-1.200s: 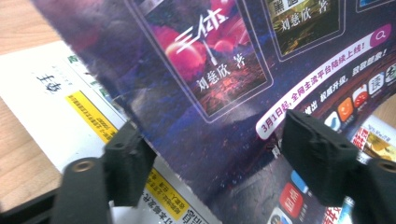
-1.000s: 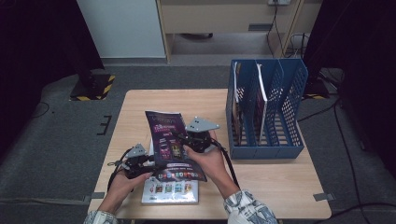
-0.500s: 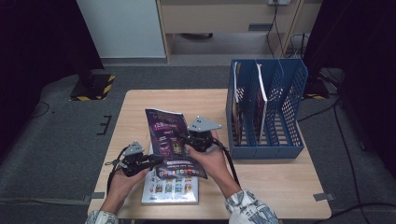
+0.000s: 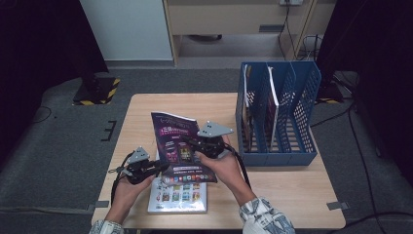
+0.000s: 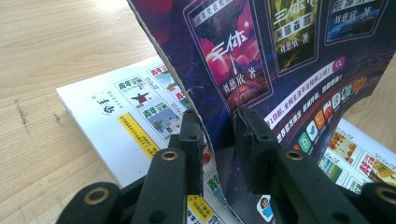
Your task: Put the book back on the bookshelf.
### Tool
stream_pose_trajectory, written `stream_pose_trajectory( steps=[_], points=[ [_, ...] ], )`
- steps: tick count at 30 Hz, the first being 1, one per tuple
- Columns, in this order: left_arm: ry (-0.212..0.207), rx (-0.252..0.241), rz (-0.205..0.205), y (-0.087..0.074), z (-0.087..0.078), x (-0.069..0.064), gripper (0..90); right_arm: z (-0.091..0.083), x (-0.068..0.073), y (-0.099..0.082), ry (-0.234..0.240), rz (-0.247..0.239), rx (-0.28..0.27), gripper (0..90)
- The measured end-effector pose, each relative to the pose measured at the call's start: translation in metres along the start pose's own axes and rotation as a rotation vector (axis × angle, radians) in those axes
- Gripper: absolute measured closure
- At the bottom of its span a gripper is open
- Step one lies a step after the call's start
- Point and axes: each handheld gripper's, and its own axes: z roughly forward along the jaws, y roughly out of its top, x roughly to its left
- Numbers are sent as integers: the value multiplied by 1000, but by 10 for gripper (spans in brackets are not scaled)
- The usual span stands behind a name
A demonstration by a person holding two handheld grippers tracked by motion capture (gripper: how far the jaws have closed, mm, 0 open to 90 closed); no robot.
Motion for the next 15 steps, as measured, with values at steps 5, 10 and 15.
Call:
stream_pose_trajectory(
  steps=[5,10,15],
  points=[
    [15,-13,4,1,-2,0,738,-1,-1,2,2,-11,-5,811],
    [27,-33,-8,2,-6,3,754,-3,-1,4,4,-5,-23,836],
    [37,-36,-4,3,-7,3,759,-4,-1,4,26,-3,-34,822]
  ],
)
